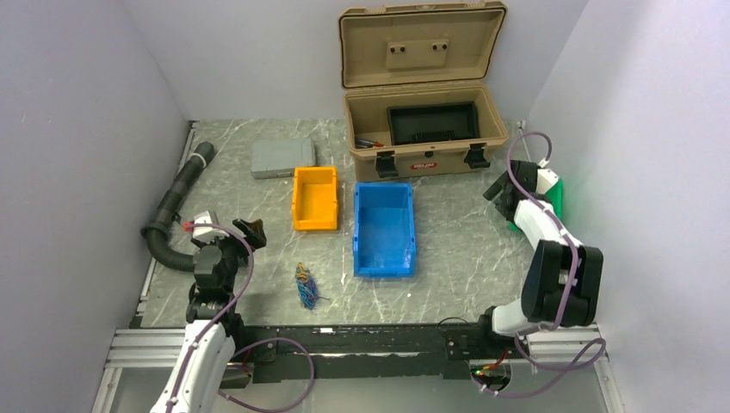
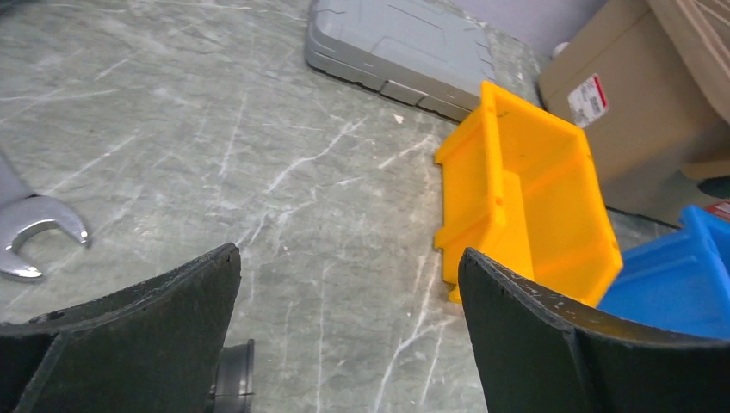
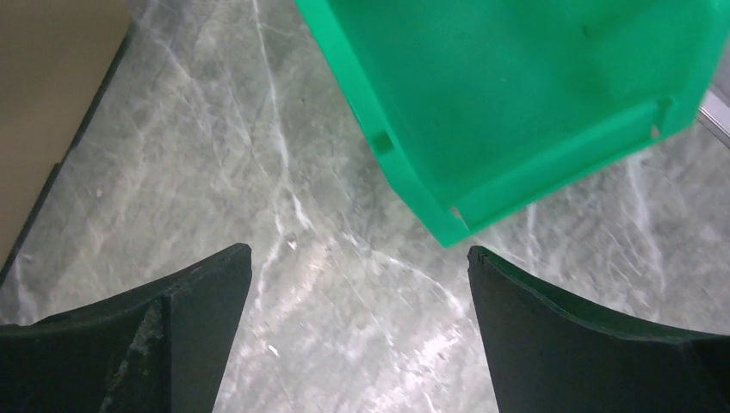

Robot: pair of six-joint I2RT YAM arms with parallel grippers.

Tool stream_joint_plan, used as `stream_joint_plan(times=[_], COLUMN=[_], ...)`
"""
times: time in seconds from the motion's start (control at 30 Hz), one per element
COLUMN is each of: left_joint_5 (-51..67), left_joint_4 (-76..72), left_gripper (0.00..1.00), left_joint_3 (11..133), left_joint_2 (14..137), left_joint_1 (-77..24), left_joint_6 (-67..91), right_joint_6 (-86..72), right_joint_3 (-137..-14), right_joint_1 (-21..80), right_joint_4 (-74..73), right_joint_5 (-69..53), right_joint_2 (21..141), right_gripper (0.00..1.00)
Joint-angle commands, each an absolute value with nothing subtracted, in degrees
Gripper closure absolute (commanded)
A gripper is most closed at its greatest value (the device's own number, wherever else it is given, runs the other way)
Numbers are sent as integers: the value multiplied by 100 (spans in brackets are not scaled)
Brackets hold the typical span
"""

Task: Untangle the cables
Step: Pick up the cable at the corner of the board.

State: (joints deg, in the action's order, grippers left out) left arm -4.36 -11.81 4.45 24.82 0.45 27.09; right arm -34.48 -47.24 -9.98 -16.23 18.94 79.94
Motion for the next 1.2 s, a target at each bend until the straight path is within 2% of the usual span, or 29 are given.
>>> stream_joint_plan(times=[0.0,0.1,0.2,0.27,0.43,0.63,0.8,1.03,1.17], left_joint_5=[220,462,756,866,869,1024,1106,797,735], left_joint_4=[-1670,-1793,-1854,-1707,339,1972,2888,2916,2617], left_gripper=[1,1,1,1,1,1,1,1,9], left_joint_3=[386,386,434,505,1313,2080,2575,2430,2151], left_joint_2=[2427,2439,2443,2442,2310,2119,2562,2928,3100], left_joint_1=[44,44,-162,-240,-489,-772,-982,-1997,-2447], left_joint_6=[2629,2584,2473,2459,3076,3812,3760,4301,4631], right_joint_6=[-3474,-3456,-3318,-3204,-2743,-2219,-1957,-1703,-1676], right_joint_3=[-5486,-5585,-5377,-5119,-4660,-3298,-2303,-1508,-1044], right_joint_1=[-1023,-831,-185,83,184,193,198,198,194], right_joint_4=[-2095,-2297,-2423,-2261,-1963,-290,1044,2132,2562], right_joint_5=[1609,1254,1823,1653,704,-500,-382,-142,-73], right_joint_2=[8431,8309,7578,7066,6460,5817,5284,4532,4093], right_gripper=[3,2,2,2,0,1,2,1,0])
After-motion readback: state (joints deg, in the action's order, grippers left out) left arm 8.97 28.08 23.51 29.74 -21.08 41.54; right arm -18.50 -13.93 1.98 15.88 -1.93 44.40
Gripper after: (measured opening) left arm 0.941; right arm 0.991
